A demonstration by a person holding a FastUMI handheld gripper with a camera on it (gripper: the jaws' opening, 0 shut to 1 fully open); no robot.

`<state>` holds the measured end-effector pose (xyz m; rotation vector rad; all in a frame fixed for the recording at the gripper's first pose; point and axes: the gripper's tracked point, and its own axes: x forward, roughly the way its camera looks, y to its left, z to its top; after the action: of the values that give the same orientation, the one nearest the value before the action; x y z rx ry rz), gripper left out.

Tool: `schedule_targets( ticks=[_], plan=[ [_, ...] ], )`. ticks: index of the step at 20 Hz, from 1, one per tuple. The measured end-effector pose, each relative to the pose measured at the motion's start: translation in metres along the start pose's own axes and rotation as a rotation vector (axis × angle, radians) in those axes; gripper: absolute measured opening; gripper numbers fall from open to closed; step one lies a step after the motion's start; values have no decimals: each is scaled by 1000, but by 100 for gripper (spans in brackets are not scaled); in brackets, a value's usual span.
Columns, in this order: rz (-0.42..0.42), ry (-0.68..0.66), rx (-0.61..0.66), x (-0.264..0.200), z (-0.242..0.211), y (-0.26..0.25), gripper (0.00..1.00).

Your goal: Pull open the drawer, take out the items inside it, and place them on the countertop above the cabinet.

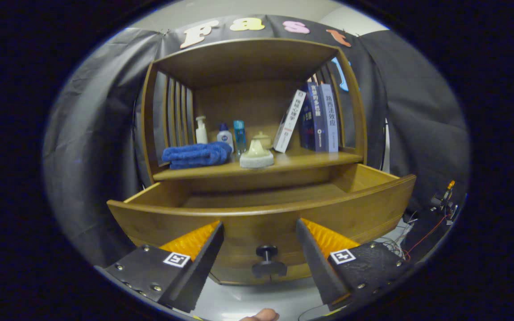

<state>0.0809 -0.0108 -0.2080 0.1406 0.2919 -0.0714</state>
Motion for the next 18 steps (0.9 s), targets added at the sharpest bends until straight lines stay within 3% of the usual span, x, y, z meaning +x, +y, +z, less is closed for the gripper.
schedule_targets(
  ticks=[18],
  plan=[
    [2,57,19,68,8,7,100]
  ],
)
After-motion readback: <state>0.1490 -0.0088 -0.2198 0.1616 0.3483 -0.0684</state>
